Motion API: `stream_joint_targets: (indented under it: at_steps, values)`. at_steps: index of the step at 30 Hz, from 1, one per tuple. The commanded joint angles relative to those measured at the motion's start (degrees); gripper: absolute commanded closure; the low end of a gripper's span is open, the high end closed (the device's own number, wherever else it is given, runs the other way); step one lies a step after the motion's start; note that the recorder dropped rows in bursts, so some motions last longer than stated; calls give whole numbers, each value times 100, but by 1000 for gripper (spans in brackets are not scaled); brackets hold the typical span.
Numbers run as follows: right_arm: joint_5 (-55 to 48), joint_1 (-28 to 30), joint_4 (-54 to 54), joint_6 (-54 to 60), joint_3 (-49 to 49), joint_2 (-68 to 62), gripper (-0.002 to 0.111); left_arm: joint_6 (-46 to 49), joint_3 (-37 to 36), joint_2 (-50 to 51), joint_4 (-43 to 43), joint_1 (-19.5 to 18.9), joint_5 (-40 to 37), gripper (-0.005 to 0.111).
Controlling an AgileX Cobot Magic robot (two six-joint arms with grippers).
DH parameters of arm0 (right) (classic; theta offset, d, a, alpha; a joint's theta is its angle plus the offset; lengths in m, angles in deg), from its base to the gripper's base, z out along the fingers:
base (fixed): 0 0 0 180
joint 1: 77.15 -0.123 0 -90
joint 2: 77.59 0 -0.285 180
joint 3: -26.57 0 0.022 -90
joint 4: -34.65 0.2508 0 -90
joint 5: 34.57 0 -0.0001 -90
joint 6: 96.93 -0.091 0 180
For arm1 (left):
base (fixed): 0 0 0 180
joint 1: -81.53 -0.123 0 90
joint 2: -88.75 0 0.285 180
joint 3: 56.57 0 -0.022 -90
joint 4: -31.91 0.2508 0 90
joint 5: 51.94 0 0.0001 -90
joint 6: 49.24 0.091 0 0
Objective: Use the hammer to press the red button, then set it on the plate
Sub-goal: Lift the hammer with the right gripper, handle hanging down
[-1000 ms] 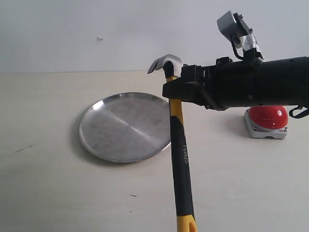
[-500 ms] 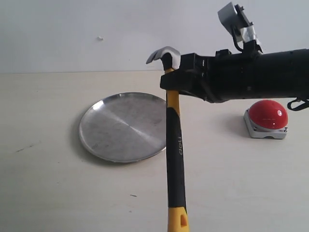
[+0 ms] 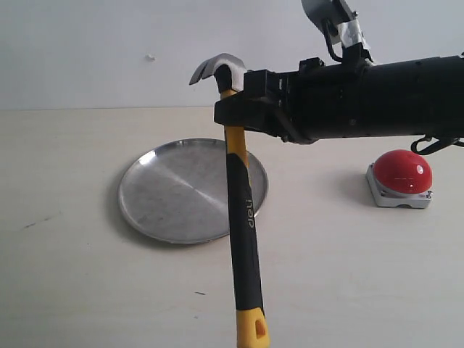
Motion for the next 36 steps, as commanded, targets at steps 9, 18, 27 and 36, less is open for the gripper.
stream_joint_targets:
  at_steps: [9,18,27,36]
  values:
    - [4,-19,205,76,-117,-13,108,5,-3,-30,13,-10,51,107]
    - [822,-19,-1451,-2528,-577,-154,108,5,-3,-30,13,-10,51,107]
    - [1039,-19,-1357,-2266,-537,-141,108,5,-3,-30,13,-10,51,107]
    - [595,-19,-1563,-1911,-537,-141,108,5,-3,-30,13,-10,51,107]
